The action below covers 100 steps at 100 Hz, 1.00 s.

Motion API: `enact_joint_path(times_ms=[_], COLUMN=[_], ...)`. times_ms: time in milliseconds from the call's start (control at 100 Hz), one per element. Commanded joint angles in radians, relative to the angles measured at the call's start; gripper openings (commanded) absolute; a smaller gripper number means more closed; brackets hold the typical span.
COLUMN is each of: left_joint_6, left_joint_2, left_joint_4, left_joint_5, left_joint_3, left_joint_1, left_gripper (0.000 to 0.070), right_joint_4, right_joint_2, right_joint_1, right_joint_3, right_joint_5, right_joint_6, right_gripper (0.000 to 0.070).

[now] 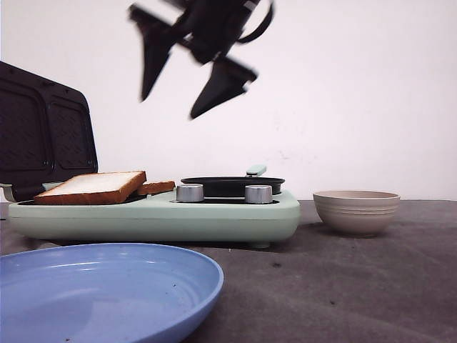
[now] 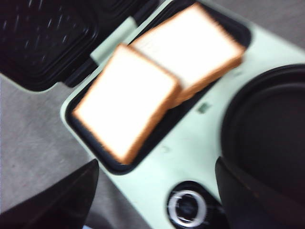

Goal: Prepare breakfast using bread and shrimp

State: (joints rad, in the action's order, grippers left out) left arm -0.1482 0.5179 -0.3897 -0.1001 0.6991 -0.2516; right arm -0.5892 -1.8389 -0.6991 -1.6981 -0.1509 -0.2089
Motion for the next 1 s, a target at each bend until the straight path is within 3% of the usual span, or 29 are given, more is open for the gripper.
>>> enact_joint_path(times_ms=[0,290,440,790,990], left_joint_6=[-0.002,-0.001,-0.002,-0.002,-0.003], left_joint_2=[0.004,0.004,0.004,0.004,0.004], left_joint_4=[0.007,0.007,0.007,0.008,0.008], left_joint_5=[0.003,0.003,0.003,0.003,0.003], left_joint_3=[0.008,0.008,0.008,0.008,0.008], left_joint_1=[-0.002,-0.002,-0.002,-0.002,-0.002], left_gripper=[0.0355,0.0355,0.0355,0.0355,0.0355], right_joint_4=[-0.013,-0.054,-0.016,0.297,0.371], right_joint_2=[0.013,0.115,0.193,0.599,0.872], right_joint_1=[0.007,0.051,0.073,0.134,0.142], right_joint_3=[-0.024,0.0,0.103,0.71,1.008], right_joint_5=[0.016,0.056,0.057,0.073,0.132], right_joint_6=[0.043,0.084,0.089,0.117,0.077], right_gripper=[0.0484,0.0476,0.0456,0.0447,0.0438])
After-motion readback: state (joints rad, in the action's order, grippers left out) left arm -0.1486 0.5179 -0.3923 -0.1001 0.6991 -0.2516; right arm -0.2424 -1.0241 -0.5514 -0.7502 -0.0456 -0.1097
